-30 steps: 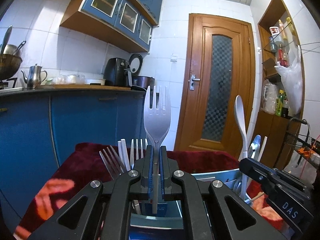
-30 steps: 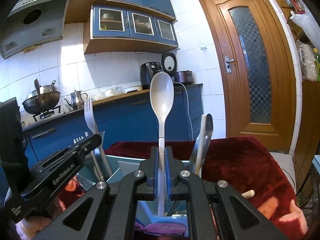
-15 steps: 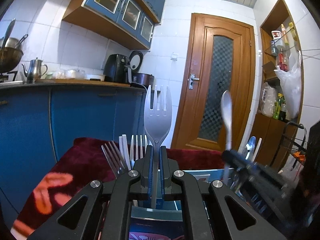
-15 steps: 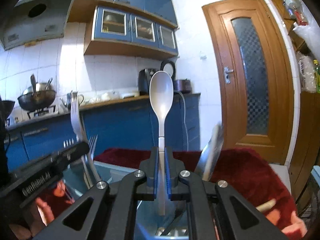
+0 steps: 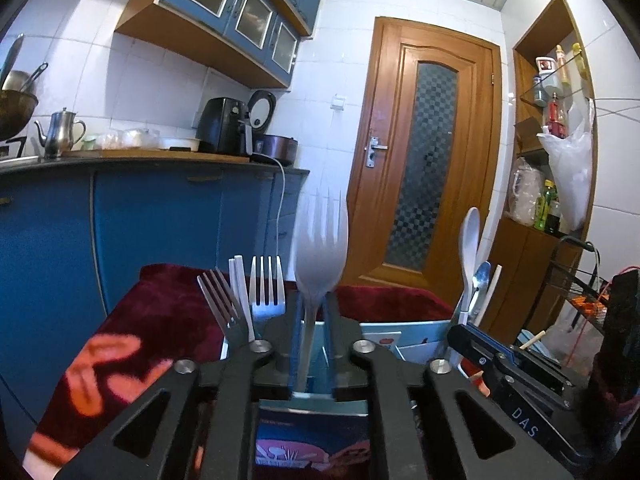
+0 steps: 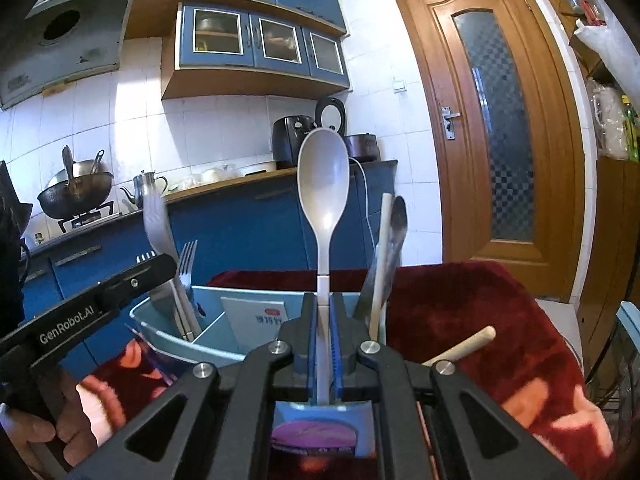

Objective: Organize utensils

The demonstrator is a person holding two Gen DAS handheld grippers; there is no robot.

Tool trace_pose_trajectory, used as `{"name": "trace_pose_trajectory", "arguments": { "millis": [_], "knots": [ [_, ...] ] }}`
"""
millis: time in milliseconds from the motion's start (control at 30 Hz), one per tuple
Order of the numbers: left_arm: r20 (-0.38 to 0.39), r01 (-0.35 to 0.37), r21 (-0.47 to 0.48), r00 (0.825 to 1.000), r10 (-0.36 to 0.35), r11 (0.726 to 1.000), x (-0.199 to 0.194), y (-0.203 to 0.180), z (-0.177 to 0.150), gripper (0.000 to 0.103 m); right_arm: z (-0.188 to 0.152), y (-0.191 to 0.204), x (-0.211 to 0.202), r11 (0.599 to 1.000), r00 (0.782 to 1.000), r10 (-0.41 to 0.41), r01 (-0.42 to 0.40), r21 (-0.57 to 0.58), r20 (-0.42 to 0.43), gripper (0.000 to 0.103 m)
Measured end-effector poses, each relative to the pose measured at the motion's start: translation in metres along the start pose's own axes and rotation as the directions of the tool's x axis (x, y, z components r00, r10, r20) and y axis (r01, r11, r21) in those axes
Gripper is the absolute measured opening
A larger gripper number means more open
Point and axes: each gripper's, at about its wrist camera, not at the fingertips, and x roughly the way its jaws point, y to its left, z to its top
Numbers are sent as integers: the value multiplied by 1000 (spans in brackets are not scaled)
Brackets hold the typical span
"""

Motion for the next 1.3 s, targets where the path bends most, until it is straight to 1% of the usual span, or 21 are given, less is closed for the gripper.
{"name": "trace_pose_trajectory", "arguments": {
  "millis": [133,200,233,300,333,367,400,467,567,867,967,1167,1233,1300],
  "knots": [
    [-17,11,-12,1000,-11,1000,-4,0,0,21,-2,4,-3,1000,1000,11,-11,-13,-15,8],
    [-23,14,-18,1000,-14,1000,-7,1,0,26,-2,5,-2,1000,999,13,-13,-14,-30,8],
    [-24,16,-22,1000,-16,1000,-8,2,0,26,-3,5,-1,1000,999,15,-16,-10,-45,8],
    [-25,22,-29,999,-22,999,-11,2,0,26,-3,5,-1,1000,998,15,-15,-3,-56,16],
    [-27,25,-32,999,-25,999,-13,3,1,26,-3,5,-2,1000,999,5,-5,1,-52,23],
    [-29,26,-32,999,-27,999,-15,3,1,26,-2,3,-4,1000,999,-1,2,9,-47,28],
    [-32,28,-32,999,-29,999,-16,3,1,27,-2,2,-6,1000,999,3,-2,23,-45,31],
    [-39,31,-32,999,-32,999,-20,3,1,27,-1,-2,-10,998,999,13,-10,57,-41,39],
    [-46,33,-29,998,-34,999,-27,3,1,27,0,-3,-20,997,1000,7,-5,71,-25,41],
    [-82,33,-19,996,-35,999,-55,3,3,27,7,6,-64,995,999,34,-36,91,23,43],
    [-93,22,8,995,-21,1000,-69,2,5,27,7,14,-81,996,999,41,-42,76,18,46],
    [-108,19,41,994,-15,999,-100,1,3,28,0,24,-108,996,999,47,-45,80,-22,46],
    [-111,9,46,994,-4,999,-113,2,-2,35,-4,27,-118,996,998,48,-45,80,-29,47],
    [-111,-1,48,994,6,999,-123,3,-7,48,-9,30,-128,996,998,51,-48,80,-35,51]
  ]
}}
